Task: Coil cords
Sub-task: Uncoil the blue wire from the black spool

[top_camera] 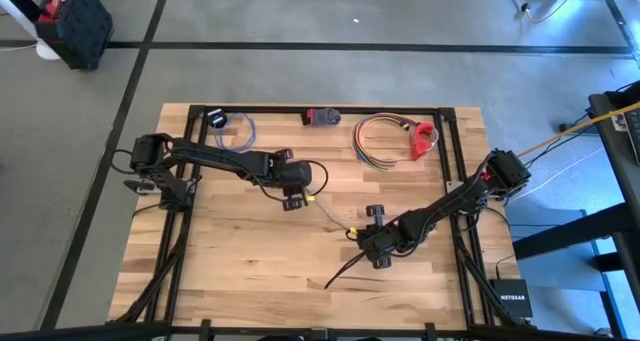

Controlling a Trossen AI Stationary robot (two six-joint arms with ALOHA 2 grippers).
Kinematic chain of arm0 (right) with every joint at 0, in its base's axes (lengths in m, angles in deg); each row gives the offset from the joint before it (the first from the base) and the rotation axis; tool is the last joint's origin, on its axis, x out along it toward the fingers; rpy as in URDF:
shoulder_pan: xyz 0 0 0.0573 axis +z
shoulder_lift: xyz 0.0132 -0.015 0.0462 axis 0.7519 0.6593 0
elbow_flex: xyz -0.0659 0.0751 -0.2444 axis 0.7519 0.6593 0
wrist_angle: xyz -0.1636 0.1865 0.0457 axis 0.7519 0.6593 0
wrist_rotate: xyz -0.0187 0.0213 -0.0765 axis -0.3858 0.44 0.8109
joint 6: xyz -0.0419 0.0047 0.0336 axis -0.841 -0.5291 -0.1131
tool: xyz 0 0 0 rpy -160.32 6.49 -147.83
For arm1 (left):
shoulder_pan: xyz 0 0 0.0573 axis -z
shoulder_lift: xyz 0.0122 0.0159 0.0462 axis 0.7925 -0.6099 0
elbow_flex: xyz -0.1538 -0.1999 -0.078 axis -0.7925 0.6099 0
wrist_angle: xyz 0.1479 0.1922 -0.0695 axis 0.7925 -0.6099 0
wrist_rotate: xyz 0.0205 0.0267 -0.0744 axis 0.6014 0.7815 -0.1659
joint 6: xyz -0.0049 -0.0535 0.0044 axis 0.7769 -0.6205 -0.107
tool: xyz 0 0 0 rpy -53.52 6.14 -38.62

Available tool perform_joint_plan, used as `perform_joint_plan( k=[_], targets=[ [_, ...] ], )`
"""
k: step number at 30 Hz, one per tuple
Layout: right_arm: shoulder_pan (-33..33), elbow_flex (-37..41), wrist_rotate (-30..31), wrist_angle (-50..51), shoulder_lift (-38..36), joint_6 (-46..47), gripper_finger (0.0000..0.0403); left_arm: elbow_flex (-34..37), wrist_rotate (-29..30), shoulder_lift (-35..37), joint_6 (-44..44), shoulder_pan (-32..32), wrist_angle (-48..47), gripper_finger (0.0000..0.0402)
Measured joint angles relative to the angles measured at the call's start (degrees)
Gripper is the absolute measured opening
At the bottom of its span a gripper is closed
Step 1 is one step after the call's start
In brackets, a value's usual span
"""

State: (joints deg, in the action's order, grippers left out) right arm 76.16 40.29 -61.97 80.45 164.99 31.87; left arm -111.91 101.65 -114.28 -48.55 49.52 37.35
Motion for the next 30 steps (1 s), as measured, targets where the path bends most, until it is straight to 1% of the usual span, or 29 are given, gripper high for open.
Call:
perform_joint_plan(
  k=[4,10,16,17,23,26,29,30],
  targets=[
    [0.01,0.00,0.00,-0.02,0.00,0.00,0.0005,0.00,-0.94,0.02,0.51,-0.22,0.04,0.0081],
    [0.01,0.00,0.00,-0.02,0.00,0.00,0.0005,-0.02,-2.16,-0.47,2.54,-0.65,-0.21,0.0010],
    [0.01,0.02,0.00,0.00,0.00,0.00,0.0005,-0.06,-3.30,-0.69,1.69,-1.25,-0.58,0.0003],
    [0.01,0.02,0.00,-0.02,0.00,0.00,0.0005,-0.04,-4.99,-0.37,1.38,-1.33,-0.54,0.0003],
    [-0.01,0.02,-0.71,0.00,0.00,-0.02,0.0005,-0.06,-21.74,3.15,0.66,-3.17,0.34,0.0002],
    [-0.02,0.02,-2.24,0.22,-0.02,-0.01,0.0005,0.15,-29.06,3.08,0.36,-5.75,-0.02,0.0002],
    [-0.03,-0.02,-2.98,0.33,-0.02,-0.02,0.0005,2.00,-38.31,3.13,0.93,-8.72,1.61,0.0001],
    [-0.03,-0.02,-3.04,0.35,-0.02,-0.03,0.0005,2.87,-39.62,3.13,0.98,-9.75,2.11,0.0001]
  ],
)
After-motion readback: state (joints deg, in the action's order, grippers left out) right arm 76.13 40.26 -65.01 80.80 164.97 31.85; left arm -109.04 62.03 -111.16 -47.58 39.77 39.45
